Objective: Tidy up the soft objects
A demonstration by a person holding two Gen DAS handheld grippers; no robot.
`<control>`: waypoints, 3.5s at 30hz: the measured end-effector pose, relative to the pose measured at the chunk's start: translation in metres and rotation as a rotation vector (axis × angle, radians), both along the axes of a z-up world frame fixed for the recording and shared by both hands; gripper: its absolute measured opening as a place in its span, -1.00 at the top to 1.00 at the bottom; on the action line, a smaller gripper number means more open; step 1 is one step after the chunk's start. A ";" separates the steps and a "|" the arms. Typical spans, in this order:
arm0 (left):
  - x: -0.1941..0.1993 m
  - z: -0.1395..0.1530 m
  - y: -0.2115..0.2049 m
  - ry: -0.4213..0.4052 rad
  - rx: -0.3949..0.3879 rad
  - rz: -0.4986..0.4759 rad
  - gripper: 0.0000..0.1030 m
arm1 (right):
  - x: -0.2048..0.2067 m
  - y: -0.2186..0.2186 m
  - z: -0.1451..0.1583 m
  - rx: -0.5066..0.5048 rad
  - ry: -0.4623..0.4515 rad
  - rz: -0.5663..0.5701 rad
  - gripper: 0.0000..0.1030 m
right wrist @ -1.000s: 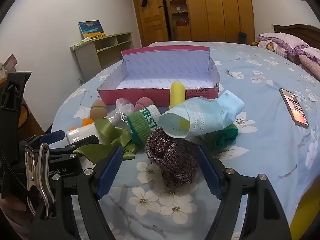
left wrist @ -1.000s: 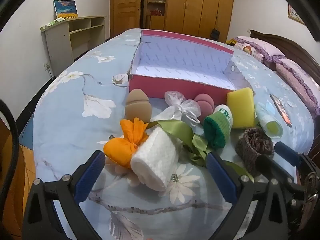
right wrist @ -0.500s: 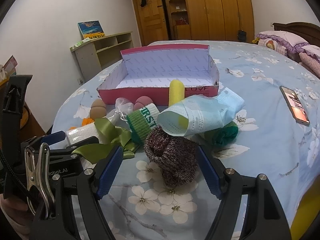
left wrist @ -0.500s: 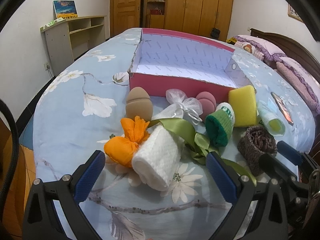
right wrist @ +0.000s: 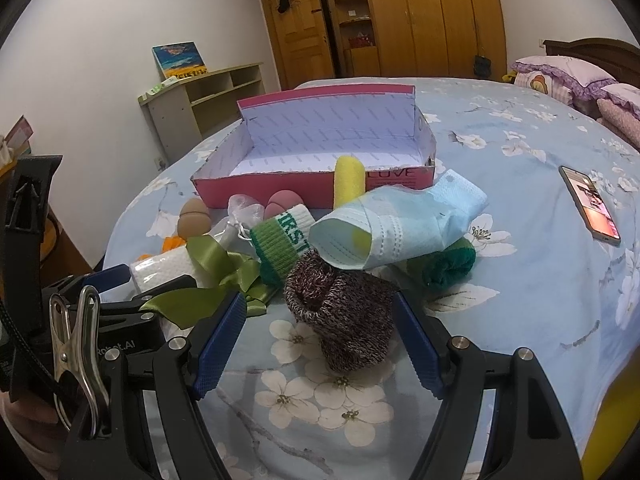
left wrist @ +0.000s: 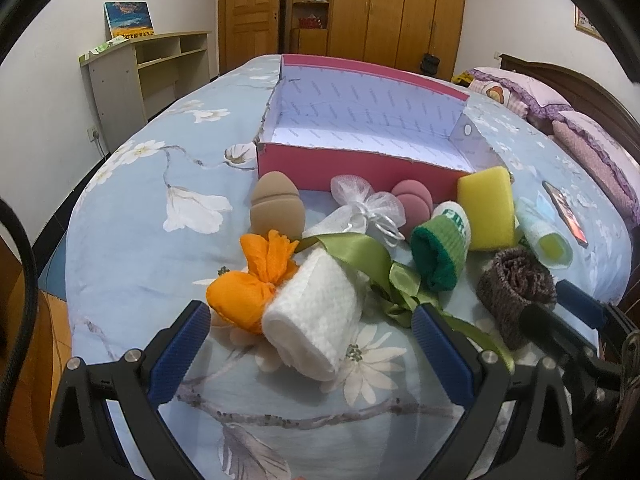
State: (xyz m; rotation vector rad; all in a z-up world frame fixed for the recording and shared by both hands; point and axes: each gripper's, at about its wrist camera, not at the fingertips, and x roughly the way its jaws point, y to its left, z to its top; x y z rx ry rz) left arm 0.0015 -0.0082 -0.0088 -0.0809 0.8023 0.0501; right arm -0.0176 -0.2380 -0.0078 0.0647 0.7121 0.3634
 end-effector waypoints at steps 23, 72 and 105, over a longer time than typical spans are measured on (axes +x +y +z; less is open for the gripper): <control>-0.015 -0.007 0.004 -0.072 0.002 0.049 -0.99 | 0.003 0.000 -0.010 0.003 0.029 -0.007 -0.50; 0.057 0.010 0.043 -0.019 -0.039 0.025 -0.65 | 0.009 -0.021 0.022 -0.066 -0.050 0.081 -0.50; 0.062 0.017 0.056 -0.046 -0.131 -0.028 0.26 | 0.104 0.018 0.029 -0.134 0.102 0.108 0.02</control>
